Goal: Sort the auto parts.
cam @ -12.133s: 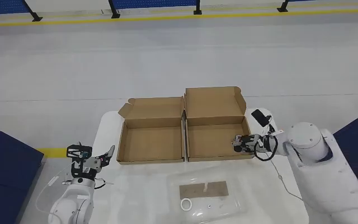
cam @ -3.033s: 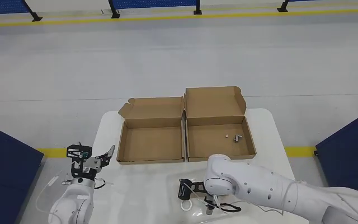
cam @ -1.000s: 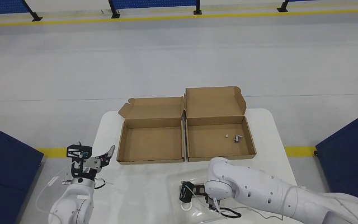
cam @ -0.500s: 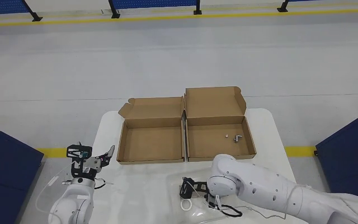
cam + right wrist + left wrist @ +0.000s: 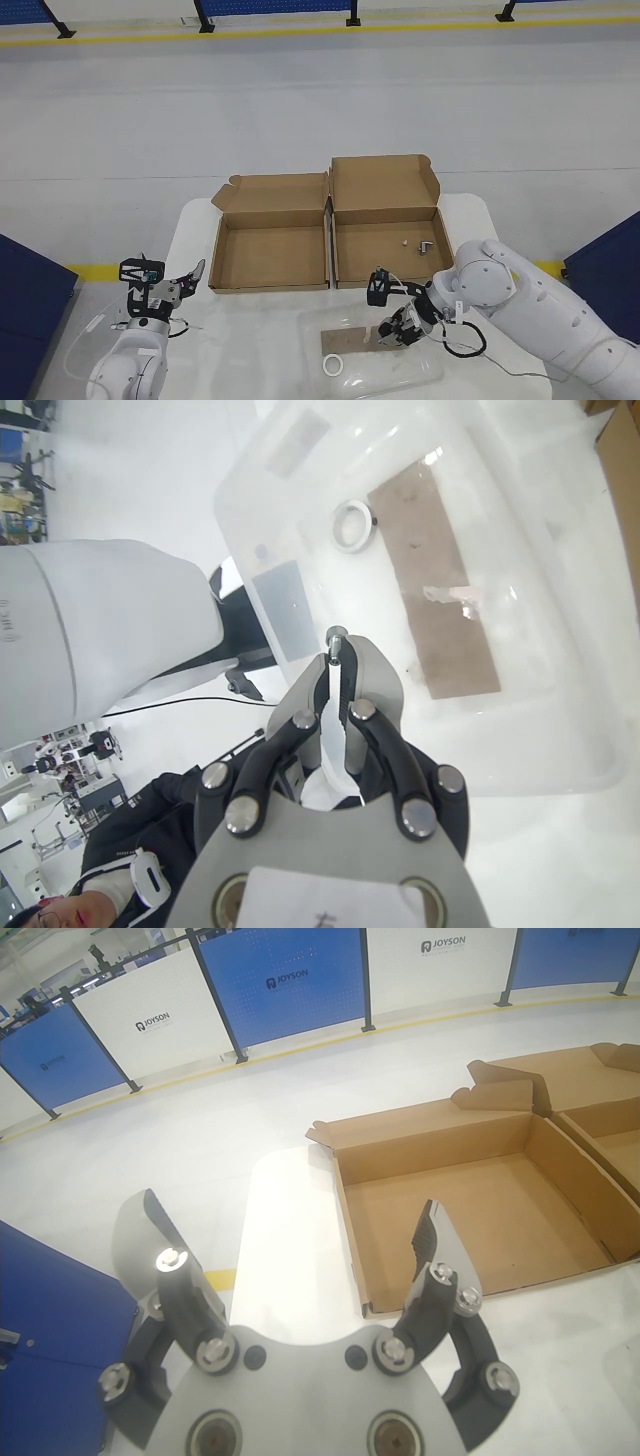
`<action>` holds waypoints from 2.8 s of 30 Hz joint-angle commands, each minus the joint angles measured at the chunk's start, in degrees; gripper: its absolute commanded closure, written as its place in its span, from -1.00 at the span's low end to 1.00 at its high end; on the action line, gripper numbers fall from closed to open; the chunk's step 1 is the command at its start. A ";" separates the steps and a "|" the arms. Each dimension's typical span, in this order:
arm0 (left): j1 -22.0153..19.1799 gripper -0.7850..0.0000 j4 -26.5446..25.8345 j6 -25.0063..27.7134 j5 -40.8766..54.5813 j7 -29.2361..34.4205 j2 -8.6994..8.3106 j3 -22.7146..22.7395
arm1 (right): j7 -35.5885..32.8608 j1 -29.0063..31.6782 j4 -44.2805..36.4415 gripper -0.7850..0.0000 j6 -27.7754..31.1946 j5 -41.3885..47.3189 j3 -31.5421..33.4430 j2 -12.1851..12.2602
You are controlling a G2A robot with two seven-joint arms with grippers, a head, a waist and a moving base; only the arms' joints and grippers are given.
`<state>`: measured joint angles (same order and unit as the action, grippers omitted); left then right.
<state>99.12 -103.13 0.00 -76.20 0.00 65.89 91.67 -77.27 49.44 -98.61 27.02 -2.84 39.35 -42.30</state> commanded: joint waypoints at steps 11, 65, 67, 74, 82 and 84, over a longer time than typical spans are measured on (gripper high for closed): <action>0.00 -1.00 0.00 0.00 0.00 0.00 0.00 0.00 | 1.22 0.58 0.77 1.00 -0.50 0.77 0.05 -0.08; 0.00 -1.00 0.00 0.00 0.00 0.00 0.00 0.00 | -10.73 -11.45 9.46 1.00 -10.71 66.93 -5.58 -4.92; 0.00 -1.00 0.00 0.00 0.00 0.00 0.00 0.00 | -10.73 -11.45 9.46 1.00 -10.71 66.93 -5.58 -4.92; 0.00 -1.00 0.00 0.00 0.00 0.00 0.00 0.00 | -10.73 -11.45 9.46 1.00 -10.71 66.93 -5.58 -4.92; 0.00 -1.00 0.00 0.00 0.00 0.00 0.00 0.00 | -10.73 -11.45 9.46 1.00 -10.71 66.93 -5.58 -4.92; 0.00 -1.00 0.00 0.00 0.00 0.00 0.00 0.00 | -10.73 -11.45 9.46 1.00 -10.71 66.93 -5.58 -4.92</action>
<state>99.12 -103.13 0.00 -76.20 0.00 65.89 91.67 -88.00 37.93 -89.12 16.31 64.15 33.69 -47.27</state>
